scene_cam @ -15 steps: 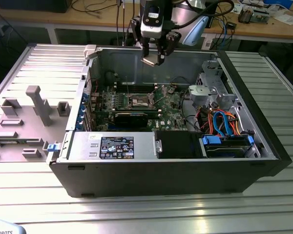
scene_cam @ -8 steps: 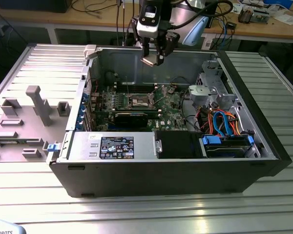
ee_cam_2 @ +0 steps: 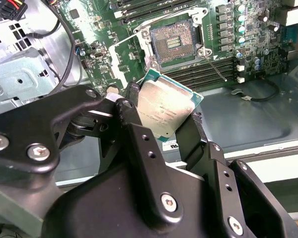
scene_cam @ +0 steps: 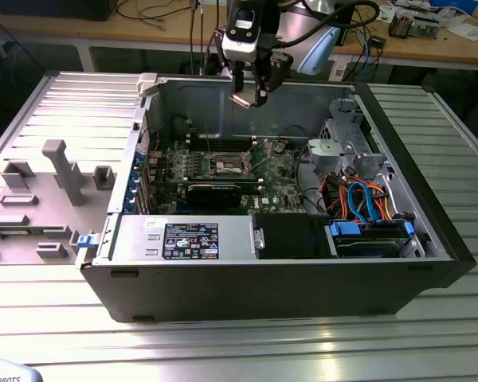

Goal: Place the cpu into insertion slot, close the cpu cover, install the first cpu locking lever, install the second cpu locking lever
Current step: 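Place the cpu into insertion slot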

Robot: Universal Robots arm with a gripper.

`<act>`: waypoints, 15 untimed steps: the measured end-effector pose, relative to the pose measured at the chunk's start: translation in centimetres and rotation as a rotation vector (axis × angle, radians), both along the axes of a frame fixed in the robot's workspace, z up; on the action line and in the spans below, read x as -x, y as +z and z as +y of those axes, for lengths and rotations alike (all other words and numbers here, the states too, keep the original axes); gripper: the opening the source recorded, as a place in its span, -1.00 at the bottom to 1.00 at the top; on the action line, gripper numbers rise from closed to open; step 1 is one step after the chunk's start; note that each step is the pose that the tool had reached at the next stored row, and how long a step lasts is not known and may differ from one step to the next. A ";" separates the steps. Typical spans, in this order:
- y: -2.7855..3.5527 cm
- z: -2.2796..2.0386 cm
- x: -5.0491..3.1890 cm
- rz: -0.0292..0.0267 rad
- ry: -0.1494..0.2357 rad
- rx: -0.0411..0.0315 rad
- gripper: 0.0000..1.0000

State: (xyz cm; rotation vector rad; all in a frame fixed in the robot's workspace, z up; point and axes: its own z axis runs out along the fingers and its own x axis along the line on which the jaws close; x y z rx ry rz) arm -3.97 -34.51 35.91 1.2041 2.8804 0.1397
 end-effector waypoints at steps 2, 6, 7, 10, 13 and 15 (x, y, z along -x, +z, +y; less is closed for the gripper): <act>0.00 0.00 0.00 -0.0001 -0.006 0.0000 0.08; -0.01 0.00 0.00 -0.0001 -0.048 -0.0001 0.08; -0.01 0.00 0.00 -0.0001 -0.059 -0.0001 0.08; -0.05 0.00 0.00 -0.0001 -0.124 -0.0001 0.08; -0.07 0.00 0.00 0.0000 -0.163 0.0000 0.08; -0.07 0.00 0.00 0.0000 -0.192 0.0000 0.08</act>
